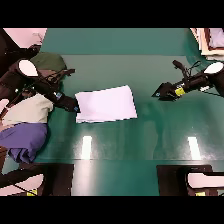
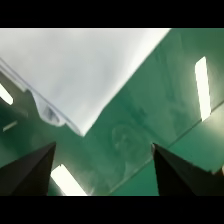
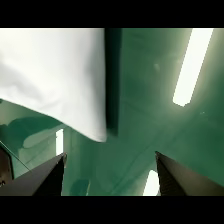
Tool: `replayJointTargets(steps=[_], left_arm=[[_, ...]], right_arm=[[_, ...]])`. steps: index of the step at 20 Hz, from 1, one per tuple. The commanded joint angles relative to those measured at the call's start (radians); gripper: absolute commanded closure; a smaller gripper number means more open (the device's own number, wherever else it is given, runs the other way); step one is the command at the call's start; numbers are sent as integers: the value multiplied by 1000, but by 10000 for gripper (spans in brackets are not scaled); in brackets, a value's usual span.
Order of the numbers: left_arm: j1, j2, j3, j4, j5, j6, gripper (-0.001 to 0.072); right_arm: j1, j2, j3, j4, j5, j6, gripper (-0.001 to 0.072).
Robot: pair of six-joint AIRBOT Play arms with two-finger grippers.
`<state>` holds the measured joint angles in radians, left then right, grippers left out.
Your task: Fold the shirts.
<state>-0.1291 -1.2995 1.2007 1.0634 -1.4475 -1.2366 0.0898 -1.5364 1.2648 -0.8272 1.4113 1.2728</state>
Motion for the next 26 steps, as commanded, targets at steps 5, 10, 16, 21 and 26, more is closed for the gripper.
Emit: replayJointTargets(steps=[5,10,16,21,26], left_arm=[[0,11,-1,-182,216,14,682],[0,11,-1,-182,255,14,682],[0,11,-1,-181,241,14,682],[0,11,-1,-181,209,14,683],[-9,11,-1,-180,243,13,683]], right_arm=[[142,-217,1,191,-172,-90,82],[299,-333,102,233,-199,-108,161],[384,-392,256,222,-148,-141,698],[256,-198,137,109,-221,-79,699],[-151,116,-80,21,-246,-58,699]])
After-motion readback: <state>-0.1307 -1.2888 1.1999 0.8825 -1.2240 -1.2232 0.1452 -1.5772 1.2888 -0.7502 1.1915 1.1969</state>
